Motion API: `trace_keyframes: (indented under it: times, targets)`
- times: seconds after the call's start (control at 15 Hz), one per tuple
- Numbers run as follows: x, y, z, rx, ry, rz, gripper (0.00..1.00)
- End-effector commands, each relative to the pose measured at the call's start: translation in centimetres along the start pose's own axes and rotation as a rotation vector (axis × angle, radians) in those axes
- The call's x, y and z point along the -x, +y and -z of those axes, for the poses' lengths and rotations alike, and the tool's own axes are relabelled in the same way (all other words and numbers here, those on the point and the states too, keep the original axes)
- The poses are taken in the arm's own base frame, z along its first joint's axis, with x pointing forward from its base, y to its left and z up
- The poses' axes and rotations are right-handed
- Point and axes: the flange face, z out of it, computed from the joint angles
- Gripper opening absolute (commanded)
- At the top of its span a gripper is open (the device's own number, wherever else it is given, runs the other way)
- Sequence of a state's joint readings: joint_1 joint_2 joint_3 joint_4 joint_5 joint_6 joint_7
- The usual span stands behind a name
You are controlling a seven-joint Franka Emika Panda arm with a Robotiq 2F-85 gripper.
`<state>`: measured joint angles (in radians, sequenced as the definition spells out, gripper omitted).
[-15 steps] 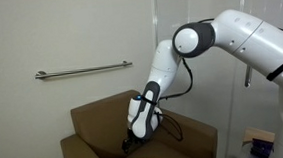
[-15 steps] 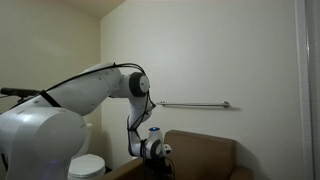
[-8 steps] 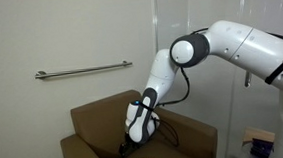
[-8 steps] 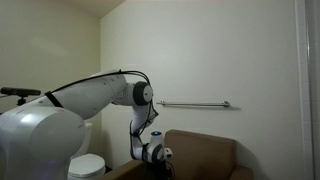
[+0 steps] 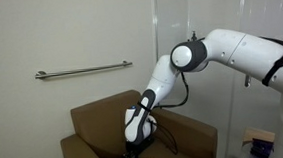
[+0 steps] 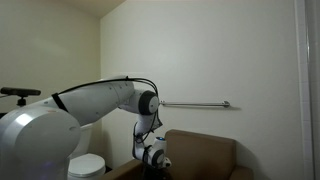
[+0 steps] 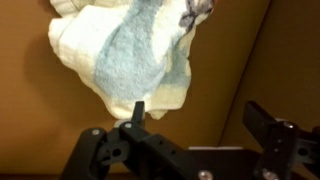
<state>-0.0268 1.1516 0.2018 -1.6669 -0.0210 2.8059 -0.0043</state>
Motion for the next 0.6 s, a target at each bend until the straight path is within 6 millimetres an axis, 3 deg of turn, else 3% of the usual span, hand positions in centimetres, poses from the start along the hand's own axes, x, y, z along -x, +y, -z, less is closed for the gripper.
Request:
trace_keyframes:
  times: [0.0, 0.2, 0.33, 0.53]
  targets:
    - [0.3, 3.7, -3.7, -0.031, -0.091, -0.11, 1.0]
    - [0.4, 6.4, -5.3, -0.022, -0.133, -0.205, 1.0]
    - [-0.1, 6.5, -6.0, 0.003, -0.143, -0.218, 1.0]
    - [-1.2, 5.1, -7.4, 0.027, -0.189, -0.183, 1.0]
